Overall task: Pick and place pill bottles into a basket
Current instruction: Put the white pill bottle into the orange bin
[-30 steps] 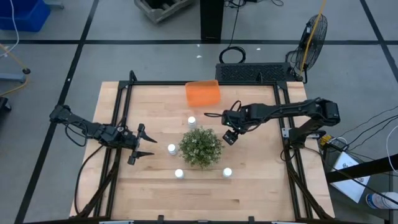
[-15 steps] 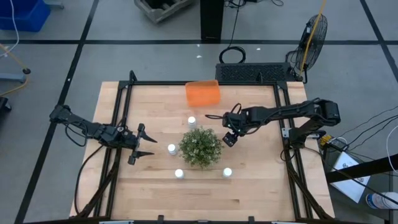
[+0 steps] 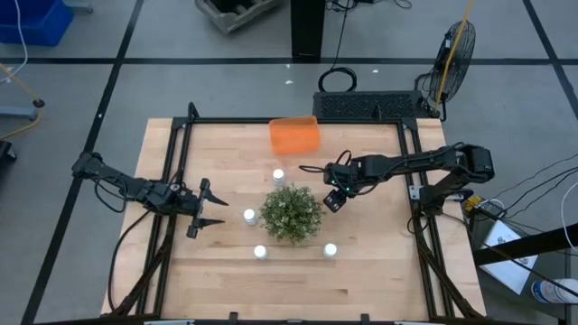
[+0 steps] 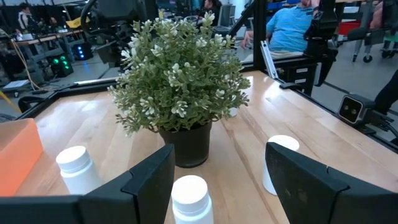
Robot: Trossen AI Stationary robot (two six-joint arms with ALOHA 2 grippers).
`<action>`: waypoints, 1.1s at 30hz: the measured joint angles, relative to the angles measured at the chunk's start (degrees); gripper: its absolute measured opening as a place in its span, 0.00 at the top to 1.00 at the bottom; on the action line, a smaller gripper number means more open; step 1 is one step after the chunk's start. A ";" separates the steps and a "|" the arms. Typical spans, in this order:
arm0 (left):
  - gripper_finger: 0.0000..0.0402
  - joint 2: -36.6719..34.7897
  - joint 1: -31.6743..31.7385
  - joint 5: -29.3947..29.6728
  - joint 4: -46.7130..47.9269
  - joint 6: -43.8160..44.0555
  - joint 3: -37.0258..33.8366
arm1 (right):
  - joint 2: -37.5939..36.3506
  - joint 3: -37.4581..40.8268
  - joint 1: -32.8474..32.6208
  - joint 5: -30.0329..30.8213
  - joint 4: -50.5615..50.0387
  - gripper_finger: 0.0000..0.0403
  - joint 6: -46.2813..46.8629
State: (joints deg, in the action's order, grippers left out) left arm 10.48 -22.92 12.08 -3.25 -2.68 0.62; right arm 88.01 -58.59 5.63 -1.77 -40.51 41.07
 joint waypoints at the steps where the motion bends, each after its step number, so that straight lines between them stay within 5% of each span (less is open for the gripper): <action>1: 0.36 0.00 0.00 0.00 0.00 0.00 0.00 | -0.02 0.00 0.00 0.11 0.00 0.61 -0.05; 21: 0.36 0.02 0.00 0.02 0.02 -0.21 0.00 | -2.45 -2.84 0.02 -0.99 -3.64 0.64 2.50; 33: 0.36 0.66 0.02 0.04 0.06 -0.16 0.00 | -5.00 -16.40 1.00 8.01 -13.66 0.64 0.84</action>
State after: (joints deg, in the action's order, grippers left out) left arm 11.14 -22.90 12.12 -3.18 -2.83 0.62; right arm 83.00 -74.99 6.63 6.24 -54.17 41.91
